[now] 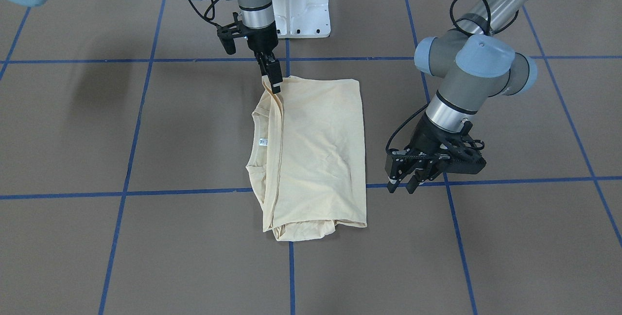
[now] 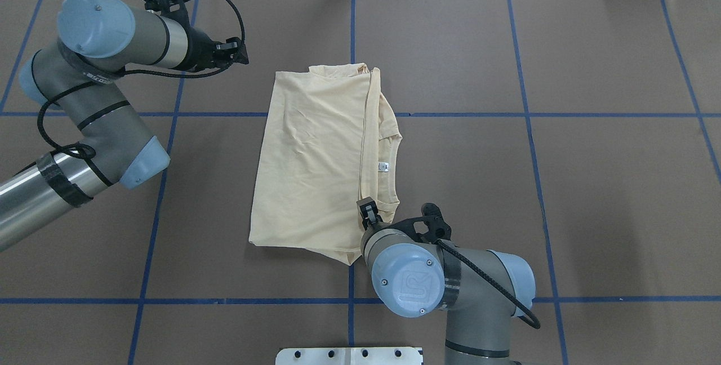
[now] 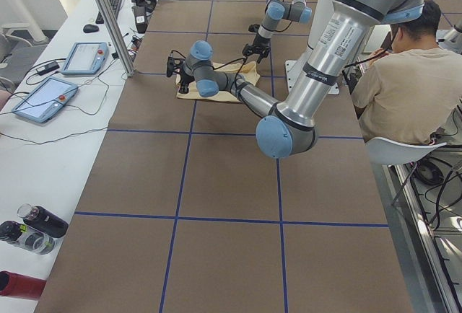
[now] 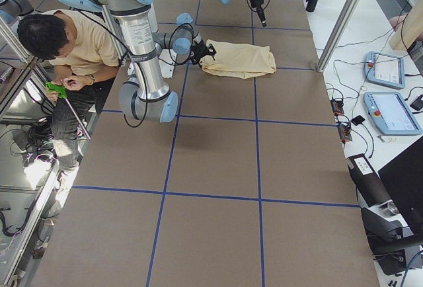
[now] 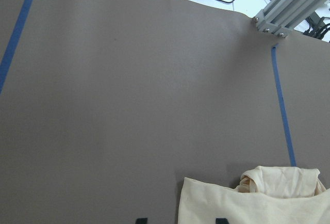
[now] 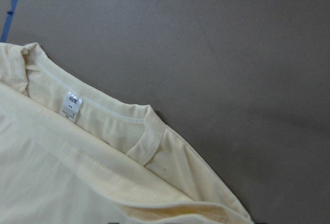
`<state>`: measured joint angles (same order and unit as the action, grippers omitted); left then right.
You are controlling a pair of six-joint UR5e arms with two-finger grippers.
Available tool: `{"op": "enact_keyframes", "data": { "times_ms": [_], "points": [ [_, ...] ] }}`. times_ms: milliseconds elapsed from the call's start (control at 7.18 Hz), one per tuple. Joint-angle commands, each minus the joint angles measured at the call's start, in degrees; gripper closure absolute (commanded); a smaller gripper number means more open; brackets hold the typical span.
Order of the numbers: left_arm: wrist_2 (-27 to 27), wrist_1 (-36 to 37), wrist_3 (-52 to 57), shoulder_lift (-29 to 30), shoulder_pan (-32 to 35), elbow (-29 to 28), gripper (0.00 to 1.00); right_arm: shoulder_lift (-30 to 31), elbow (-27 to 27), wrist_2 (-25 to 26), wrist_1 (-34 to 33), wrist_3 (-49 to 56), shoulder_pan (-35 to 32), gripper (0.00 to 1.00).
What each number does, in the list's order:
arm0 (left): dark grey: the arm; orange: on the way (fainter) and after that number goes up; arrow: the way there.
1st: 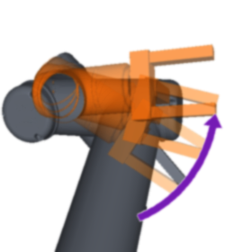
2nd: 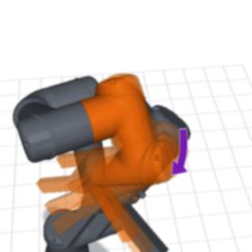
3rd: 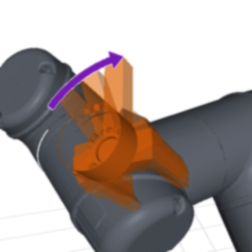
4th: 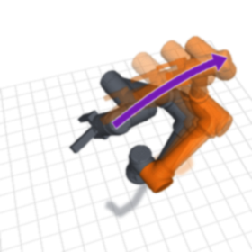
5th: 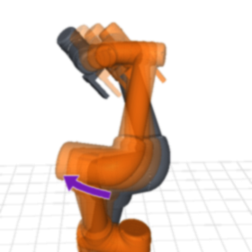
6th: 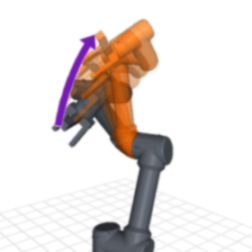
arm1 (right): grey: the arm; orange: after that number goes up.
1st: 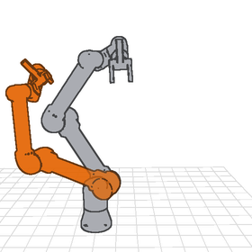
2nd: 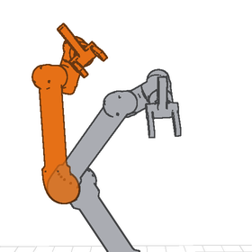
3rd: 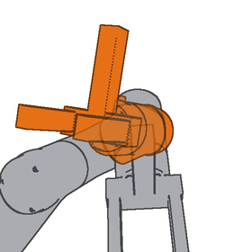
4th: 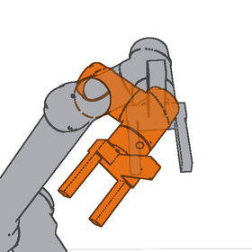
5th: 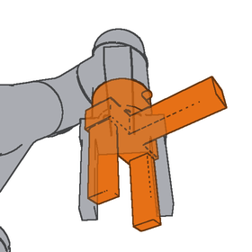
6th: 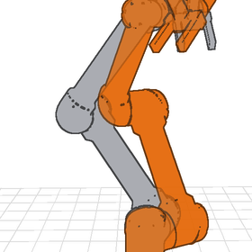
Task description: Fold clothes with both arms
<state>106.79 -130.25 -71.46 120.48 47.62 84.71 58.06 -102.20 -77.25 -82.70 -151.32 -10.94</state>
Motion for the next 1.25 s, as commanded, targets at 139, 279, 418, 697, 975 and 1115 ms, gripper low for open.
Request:
{"op": "enact_keyframes", "data": {
  "times_ms": [139,279,418,697,975,1115],
  "points": [
    [0.00,0.00,-0.26,0.01,-0.08,0.10,0.47,-0.84,2.88,0.17,-0.26,-0.47,0.48,0.16],
    [0.00,0.00,-0.34,0.10,-0.16,0.02,0.47,-1.02,2.97,0.17,-0.27,-0.47,0.57,0.24],
    [0.00,0.09,-0.34,0.02,-0.08,0.02,0.47,-0.93,2.97,0.08,-0.35,-0.47,0.57,0.29],
    [0.00,0.35,-0.43,0.19,-0.16,0.02,0.47,-0.93,2.80,-0.18,-0.79,-0.47,0.92,0.30],
    [0.00,0.35,-0.52,0.28,-0.16,-0.07,0.47,-1.02,1.57,-0.53,-3.69,-0.47,0.92,0.29],
    [0.00,0.35,-0.43,0.28,-0.16,-0.07,0.47,-1.02,1.74,-0.88,-3.69,-0.47,1.01,0.29]
  ]
}}
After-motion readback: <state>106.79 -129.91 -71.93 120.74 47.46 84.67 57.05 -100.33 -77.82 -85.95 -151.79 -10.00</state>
